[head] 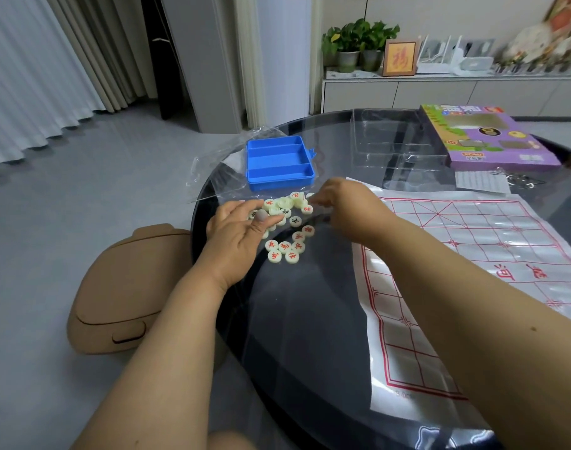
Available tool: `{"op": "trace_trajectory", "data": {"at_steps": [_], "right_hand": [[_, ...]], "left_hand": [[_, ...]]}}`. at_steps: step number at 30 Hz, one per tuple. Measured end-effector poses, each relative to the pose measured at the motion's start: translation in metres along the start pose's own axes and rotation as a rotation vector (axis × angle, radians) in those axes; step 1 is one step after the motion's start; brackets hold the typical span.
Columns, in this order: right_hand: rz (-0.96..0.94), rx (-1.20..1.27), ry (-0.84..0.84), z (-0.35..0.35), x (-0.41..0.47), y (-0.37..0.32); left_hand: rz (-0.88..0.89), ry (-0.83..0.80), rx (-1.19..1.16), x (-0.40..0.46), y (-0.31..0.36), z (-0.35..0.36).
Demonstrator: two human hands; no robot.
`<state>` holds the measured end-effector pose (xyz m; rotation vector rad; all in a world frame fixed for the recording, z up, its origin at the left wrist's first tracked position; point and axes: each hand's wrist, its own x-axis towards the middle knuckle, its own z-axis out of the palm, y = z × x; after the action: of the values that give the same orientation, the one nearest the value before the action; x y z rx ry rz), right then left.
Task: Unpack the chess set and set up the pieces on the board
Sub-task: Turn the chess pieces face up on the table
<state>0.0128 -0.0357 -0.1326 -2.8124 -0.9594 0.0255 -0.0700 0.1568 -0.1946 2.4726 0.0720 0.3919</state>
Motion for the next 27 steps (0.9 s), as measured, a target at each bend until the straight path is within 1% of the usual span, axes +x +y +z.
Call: {"op": "trace_trajectory", "data": {"at_steps": [3, 6, 9, 11, 13, 15, 17, 18, 19, 21, 23, 25, 27], "right_hand": [[0.037, -0.045, -0.027, 0.009, 0.01, 0.002], [-0.027, -0.111, -0.019, 0.018, 0.01, 0.008], [-0.048, -0.193, -0.037, 0.015, 0.002, 0.013], [-0.057, -0.202, -0.048, 0.013, -0.004, 0.014], [-0.069, -0.208, -0.053, 0.014, -0.008, 0.014], [-0.061, -0.188, -0.069, 0.015, -0.009, 0.012], [-0.053, -0.158, -0.085, 0.015, -0.007, 0.011], [-0.047, -0.128, -0.076, 0.014, -0.006, 0.01], [-0.034, -0.088, -0.054, 0.012, -0.005, 0.009], [-0.011, -0.023, 0.008, 0.007, -0.004, 0.007], [-0.006, 0.034, 0.049, 0.002, -0.002, 0.003], [-0.018, 0.108, 0.043, 0.0, -0.001, -0.002], [-0.038, 0.119, -0.008, 0.001, 0.001, -0.006]], "left_hand": [[-0.029, -0.013, 0.002, 0.003, -0.006, 0.002], [-0.012, -0.02, 0.007, 0.004, -0.005, 0.002], [0.019, -0.035, -0.006, -0.001, 0.004, -0.004], [0.019, -0.077, -0.01, -0.007, 0.015, -0.01], [-0.005, -0.172, 0.025, -0.013, 0.031, -0.015], [-0.039, -0.241, 0.057, -0.013, 0.038, -0.015], [-0.004, -0.232, 0.111, -0.012, 0.035, -0.014], [0.046, -0.213, 0.149, -0.012, 0.033, -0.014], [0.051, -0.193, 0.15, -0.012, 0.031, -0.015], [0.007, -0.189, 0.102, -0.012, 0.033, -0.018], [0.0, -0.182, 0.084, -0.014, 0.039, -0.019], [-0.003, -0.185, 0.072, -0.014, 0.04, -0.018], [-0.029, -0.17, 0.034, -0.014, 0.039, -0.018]]}}
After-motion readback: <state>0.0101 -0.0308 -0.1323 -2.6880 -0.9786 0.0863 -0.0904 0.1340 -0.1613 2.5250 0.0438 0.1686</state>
